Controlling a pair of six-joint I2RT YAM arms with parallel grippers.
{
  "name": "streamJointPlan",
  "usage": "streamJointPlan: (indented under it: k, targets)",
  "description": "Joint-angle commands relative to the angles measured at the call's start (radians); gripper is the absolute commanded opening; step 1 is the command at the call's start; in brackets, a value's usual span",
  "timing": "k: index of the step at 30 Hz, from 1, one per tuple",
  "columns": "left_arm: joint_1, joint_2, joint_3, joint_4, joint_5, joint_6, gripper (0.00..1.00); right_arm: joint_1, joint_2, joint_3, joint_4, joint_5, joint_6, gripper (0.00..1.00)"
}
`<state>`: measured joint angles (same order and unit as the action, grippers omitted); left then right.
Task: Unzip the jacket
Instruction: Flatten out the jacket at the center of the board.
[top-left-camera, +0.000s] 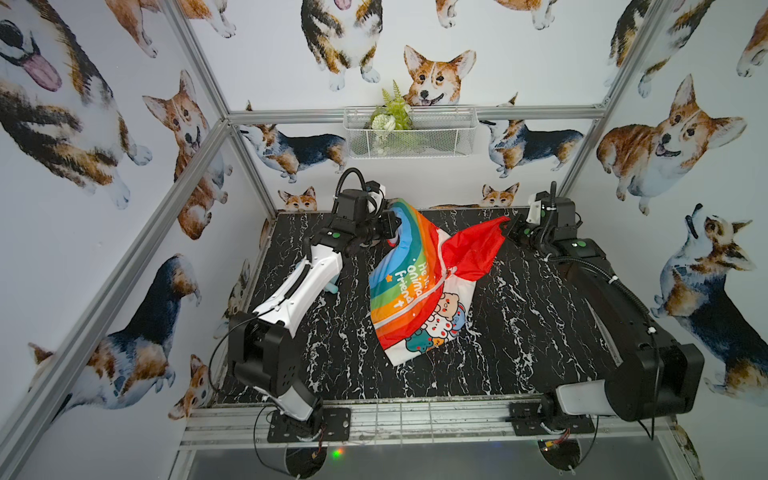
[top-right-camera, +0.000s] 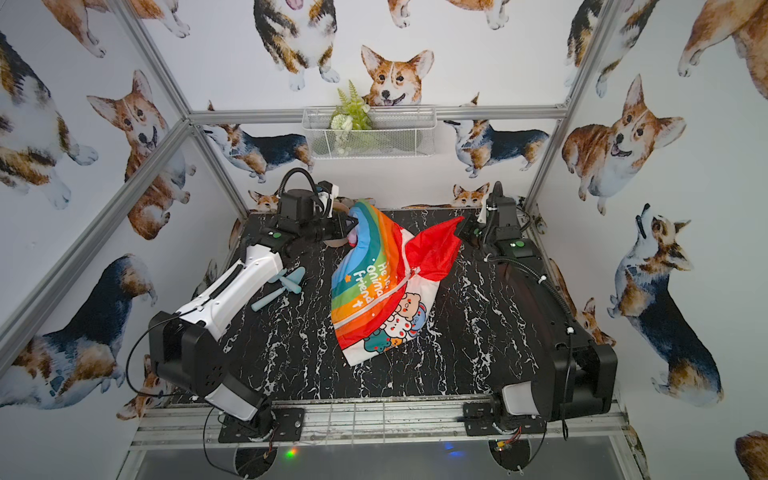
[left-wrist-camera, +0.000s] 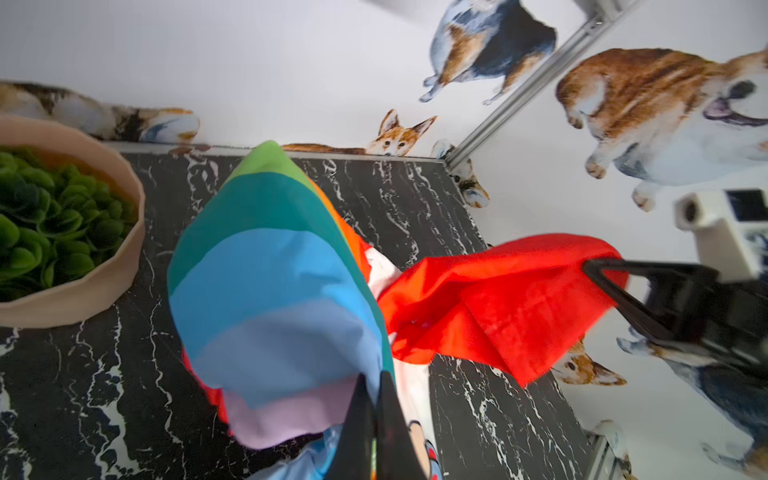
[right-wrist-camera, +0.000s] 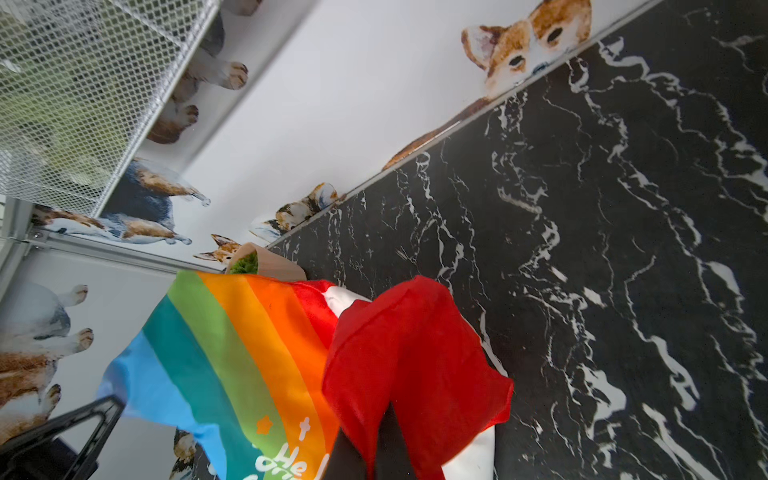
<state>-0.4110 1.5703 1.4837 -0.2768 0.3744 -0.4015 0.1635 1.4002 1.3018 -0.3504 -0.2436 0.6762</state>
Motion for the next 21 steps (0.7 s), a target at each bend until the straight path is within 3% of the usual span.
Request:
streamJointPlan:
  k: [1, 7, 8, 9, 12, 15, 17, 21]
  targets:
    - [-0.049, -0.051, 0.009, -0.119, -0.047, 0.146, 0.00, -0.009, 0.022, 0.007, -0.022, 0.015, -0.009, 0.00]
    - [-0.317, -0.034, -0.143, -0.143, -0.207, 0.241, 0.00, -0.130, 0.002, -0.201, 0.085, -0.093, 0.059, 0.00]
    - [-0.368, -0.013, -0.173, -0.126, -0.210, 0.242, 0.05, -0.145, -0.006, -0.231, 0.093, -0.094, 0.062, 0.00]
    - [-0.405, 0.005, -0.203, -0.106, -0.208, 0.239, 0.17, -0.155, -0.015, -0.264, 0.101, -0.092, 0.055, 0.00]
    - [-0.480, 0.050, -0.287, -0.012, -0.145, 0.204, 0.66, -0.165, -0.031, -0.326, 0.102, -0.087, 0.032, 0.00]
    - [-0.489, 0.036, -0.330, 0.047, -0.105, 0.181, 0.91, -0.167, -0.039, -0.373, 0.106, -0.094, 0.020, 0.00]
    - [-0.486, -0.007, -0.347, 0.060, -0.130, 0.190, 0.96, -0.167, -0.041, -0.392, 0.109, -0.107, 0.011, 0.00]
    - [-0.436, -0.101, -0.402, 0.106, -0.160, 0.184, 0.93, -0.158, -0.047, -0.440, 0.143, -0.150, -0.013, 0.00]
